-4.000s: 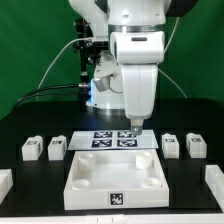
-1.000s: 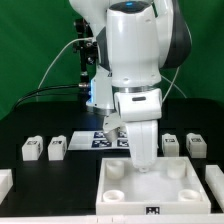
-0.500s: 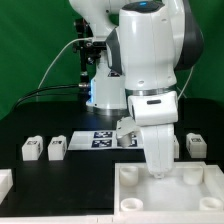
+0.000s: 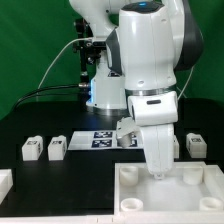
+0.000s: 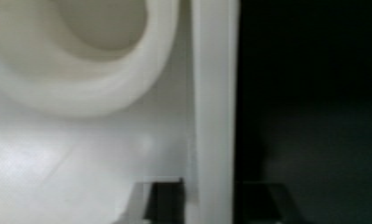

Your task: Assemble one leg

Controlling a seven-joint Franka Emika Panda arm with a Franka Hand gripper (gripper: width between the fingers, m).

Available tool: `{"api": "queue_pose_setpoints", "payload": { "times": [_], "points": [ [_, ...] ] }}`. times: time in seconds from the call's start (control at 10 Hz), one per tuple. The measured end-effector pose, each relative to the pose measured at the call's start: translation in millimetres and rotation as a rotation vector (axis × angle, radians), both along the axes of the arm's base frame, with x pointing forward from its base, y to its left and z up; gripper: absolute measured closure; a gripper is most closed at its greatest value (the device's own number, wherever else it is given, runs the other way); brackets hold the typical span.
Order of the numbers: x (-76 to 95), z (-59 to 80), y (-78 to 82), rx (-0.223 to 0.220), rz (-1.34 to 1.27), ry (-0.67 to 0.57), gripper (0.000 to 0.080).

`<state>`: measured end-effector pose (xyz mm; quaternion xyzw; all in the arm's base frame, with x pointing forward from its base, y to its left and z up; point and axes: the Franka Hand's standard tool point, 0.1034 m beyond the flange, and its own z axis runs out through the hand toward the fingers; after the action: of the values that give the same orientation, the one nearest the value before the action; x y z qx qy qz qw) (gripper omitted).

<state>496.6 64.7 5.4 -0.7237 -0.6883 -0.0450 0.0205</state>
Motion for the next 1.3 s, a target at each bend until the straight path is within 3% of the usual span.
{"api": "queue_pose_setpoints", "payload": {
  "times": [0.1, 0.2, 0.3, 0.4, 0.5, 1.3],
  "points": [
    [0.0, 0.0, -0.3, 0.0, -0.001, 0.0, 0.0554],
    [0.0, 0.0, -0.5, 0.0, -0.001, 0.0, 0.0554],
    [0.1, 0.0, -0.7, 0.0, -0.002, 0.0, 0.0372],
    [0.1, -0.1, -0.9, 0.0, -0.002, 0.0, 0.0241],
    [0.1, -0.1, -1.3, 0.0, -0.003, 0.0, 0.0169],
    [0.3, 0.1, -2.3, 0.0, -0.005, 0.0, 0.0151]
  ]
}}
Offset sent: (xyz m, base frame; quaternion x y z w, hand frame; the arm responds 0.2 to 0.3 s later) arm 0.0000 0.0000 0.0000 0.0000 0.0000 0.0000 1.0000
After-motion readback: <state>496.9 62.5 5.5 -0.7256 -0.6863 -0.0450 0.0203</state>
